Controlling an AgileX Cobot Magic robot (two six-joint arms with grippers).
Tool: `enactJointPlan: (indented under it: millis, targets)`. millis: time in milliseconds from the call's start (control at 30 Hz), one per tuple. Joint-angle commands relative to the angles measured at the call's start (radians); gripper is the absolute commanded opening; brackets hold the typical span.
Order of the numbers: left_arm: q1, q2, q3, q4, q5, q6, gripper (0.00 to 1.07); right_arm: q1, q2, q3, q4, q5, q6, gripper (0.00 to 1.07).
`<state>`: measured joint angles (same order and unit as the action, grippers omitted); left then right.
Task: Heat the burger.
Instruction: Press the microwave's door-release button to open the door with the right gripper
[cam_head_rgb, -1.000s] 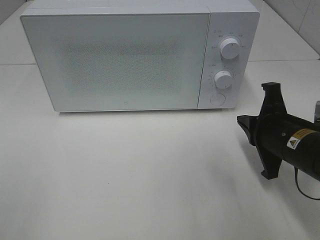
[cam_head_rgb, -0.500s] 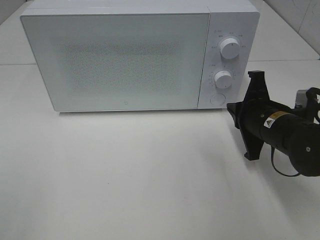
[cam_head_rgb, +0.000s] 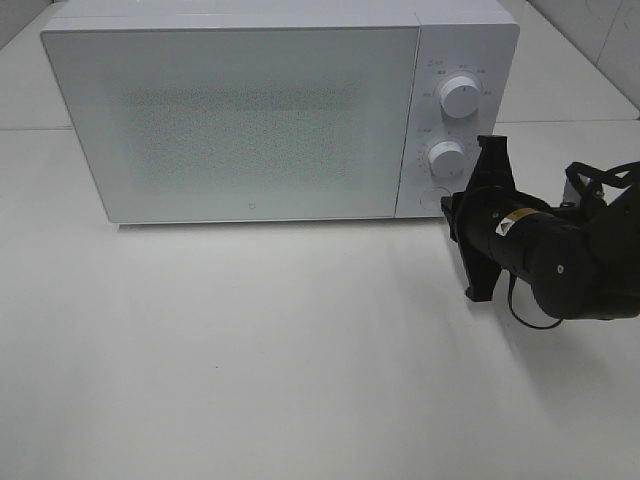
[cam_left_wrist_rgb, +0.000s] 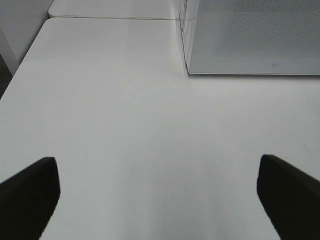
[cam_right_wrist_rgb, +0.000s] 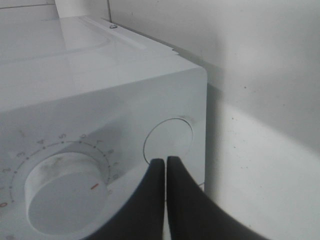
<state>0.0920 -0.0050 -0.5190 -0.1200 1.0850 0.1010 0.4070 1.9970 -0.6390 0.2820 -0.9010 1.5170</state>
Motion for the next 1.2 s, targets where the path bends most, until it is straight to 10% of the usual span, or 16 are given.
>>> enactJointPlan:
  millis: [33, 1200]
  targets:
    - [0.003, -0.012, 0.002, -0.008, -0.012, -0.004, 1.0, 0.005, 0.015, -0.028, 0.0, 0.001, -0.009, 0.0]
    - [0.003, -0.012, 0.002, -0.008, -0.012, -0.004, 1.0, 0.002, 0.133, -0.189, 0.139, -0.107, -0.109, 0.0]
